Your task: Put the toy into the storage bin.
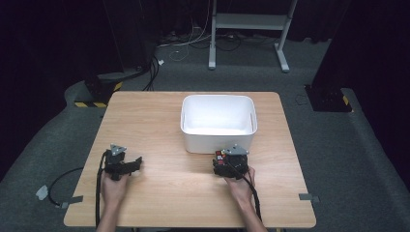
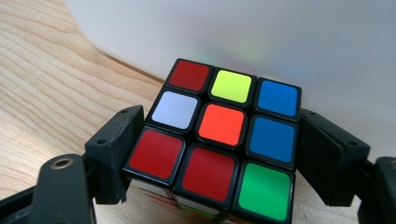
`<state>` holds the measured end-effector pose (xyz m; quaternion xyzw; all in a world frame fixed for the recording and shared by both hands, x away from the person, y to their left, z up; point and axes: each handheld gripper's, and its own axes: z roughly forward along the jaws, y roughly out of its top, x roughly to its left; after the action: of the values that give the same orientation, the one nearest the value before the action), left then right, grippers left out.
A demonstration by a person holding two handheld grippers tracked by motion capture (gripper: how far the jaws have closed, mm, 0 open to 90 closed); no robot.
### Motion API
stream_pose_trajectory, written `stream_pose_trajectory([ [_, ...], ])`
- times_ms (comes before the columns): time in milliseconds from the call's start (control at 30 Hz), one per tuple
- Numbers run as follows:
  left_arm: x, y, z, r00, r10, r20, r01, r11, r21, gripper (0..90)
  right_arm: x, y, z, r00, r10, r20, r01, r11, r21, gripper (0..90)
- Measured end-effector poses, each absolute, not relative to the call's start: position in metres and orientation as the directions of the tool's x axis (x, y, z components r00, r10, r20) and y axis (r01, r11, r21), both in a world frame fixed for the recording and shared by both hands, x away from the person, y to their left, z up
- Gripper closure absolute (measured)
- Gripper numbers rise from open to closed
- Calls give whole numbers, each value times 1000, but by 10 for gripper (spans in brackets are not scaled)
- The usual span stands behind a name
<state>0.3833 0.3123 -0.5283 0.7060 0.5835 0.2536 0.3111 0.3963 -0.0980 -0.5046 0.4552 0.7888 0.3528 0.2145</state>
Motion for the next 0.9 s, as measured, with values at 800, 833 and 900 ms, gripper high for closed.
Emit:
stream_pose_trajectory([
  [800,383,312,-528,190,982,-2,666,-128,735,180,376,-106,-502,-576,814,-72,464,398,791,337],
  [833,383,312,-528,190,982,-2,666,-128,735,180,376,-106,-502,-575,816,-65,467,392,793,337],
  [900,383,312,-528,190,982,-2,666,-127,735,180,376,-108,-501,-577,815,-58,469,389,793,338],
])
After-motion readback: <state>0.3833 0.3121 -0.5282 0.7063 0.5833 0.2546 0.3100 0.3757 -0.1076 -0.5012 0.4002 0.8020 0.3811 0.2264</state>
